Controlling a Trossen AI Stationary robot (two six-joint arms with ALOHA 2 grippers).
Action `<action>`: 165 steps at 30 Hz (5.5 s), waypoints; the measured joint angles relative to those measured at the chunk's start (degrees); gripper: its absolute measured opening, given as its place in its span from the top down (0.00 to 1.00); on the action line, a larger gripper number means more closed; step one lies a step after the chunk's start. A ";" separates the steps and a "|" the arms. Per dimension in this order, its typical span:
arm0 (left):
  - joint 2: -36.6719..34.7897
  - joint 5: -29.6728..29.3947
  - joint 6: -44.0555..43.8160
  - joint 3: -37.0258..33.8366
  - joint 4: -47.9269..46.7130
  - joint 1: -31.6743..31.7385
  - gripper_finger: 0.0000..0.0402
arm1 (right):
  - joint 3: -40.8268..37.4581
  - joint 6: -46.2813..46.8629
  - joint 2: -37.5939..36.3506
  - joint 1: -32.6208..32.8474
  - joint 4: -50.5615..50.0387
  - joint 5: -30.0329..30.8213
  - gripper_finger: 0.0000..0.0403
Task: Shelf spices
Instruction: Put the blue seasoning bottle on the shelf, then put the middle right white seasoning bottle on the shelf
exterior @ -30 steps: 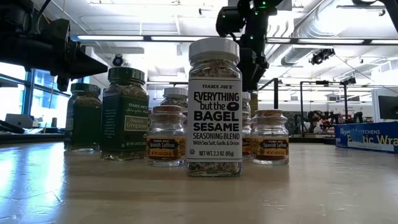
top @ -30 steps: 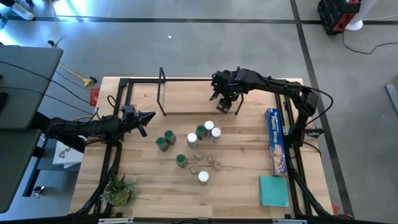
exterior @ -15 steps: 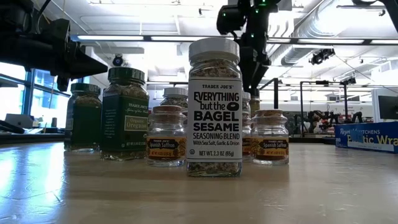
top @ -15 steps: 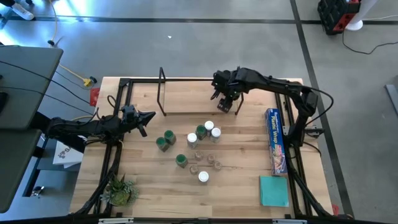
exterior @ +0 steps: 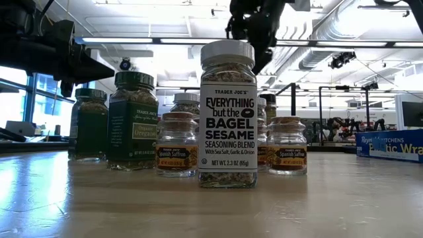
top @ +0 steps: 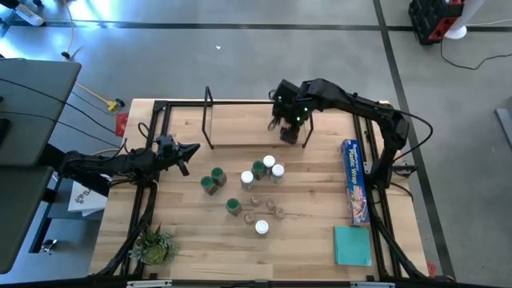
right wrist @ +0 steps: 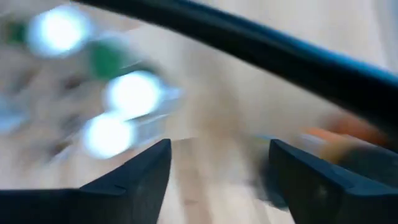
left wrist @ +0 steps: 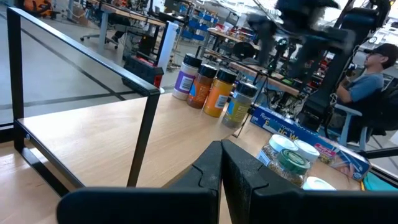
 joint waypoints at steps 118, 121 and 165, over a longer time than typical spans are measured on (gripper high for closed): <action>0.00 0.02 0.00 0.00 0.00 0.01 0.99 | 8.42 2.87 1.64 6.11 -7.94 -14.63 1.00; 0.00 0.00 0.00 0.00 0.00 0.02 0.99 | -2.44 12.86 -4.79 11.11 1.87 -9.03 1.00; 0.00 0.01 0.00 0.00 0.00 0.02 0.99 | -18.12 24.95 3.94 17.15 17.54 5.40 0.36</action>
